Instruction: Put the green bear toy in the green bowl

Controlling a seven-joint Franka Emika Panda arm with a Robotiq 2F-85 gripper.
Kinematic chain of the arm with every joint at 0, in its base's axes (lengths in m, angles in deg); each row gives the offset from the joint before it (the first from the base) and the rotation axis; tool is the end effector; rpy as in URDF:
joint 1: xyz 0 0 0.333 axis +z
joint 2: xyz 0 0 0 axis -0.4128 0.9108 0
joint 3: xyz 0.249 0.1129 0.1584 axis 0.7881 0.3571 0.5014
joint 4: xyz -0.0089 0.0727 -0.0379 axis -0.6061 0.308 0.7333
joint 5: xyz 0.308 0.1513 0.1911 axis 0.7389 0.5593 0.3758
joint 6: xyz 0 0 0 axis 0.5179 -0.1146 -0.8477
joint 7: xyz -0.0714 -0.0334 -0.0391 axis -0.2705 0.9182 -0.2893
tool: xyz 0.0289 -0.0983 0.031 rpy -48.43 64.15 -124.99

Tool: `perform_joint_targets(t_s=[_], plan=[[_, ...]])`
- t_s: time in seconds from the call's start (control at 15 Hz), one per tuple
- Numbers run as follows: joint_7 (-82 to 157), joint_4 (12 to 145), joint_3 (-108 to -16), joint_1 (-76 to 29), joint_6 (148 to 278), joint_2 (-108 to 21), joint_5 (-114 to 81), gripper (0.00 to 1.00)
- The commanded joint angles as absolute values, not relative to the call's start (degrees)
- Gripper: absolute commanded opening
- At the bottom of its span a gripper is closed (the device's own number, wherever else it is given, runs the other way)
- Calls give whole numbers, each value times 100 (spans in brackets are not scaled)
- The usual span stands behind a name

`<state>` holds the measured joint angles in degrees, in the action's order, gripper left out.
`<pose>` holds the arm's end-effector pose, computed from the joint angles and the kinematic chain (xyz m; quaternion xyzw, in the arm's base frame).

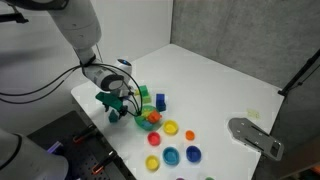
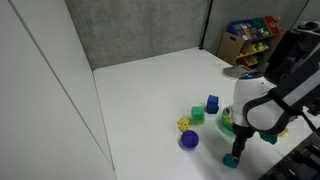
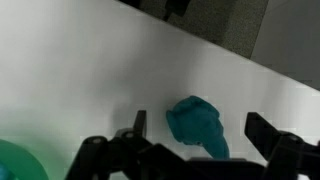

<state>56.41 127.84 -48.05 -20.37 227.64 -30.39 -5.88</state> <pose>0.3961 0.1087 0.0713 -0.9651 -0.1694 0.1878 0.0673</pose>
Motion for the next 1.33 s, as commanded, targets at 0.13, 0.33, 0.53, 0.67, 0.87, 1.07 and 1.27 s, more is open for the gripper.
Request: perform_joint_targets(t_s=[0.13, 0.33, 0.53, 0.67, 0.87, 1.07, 1.27], plan=[[5459, 12686, -4812, -1942, 23184, -2637, -1003, 74], [5349, 12681, -4847, -1816, 23446, -2477, -1188, 49], [5244, 12678, -4879, -1690, 23513, -2482, -1338, 28], [5181, 12712, -4929, -1644, 23491, -2595, -1438, 19], [5112, 12792, -4952, -1650, 23470, -2825, -1526, 7], [5035, 12871, -5039, -1647, 23526, -3107, -1589, 8], [4981, 12907, -5139, -1678, 23459, -3466, -1599, 8]])
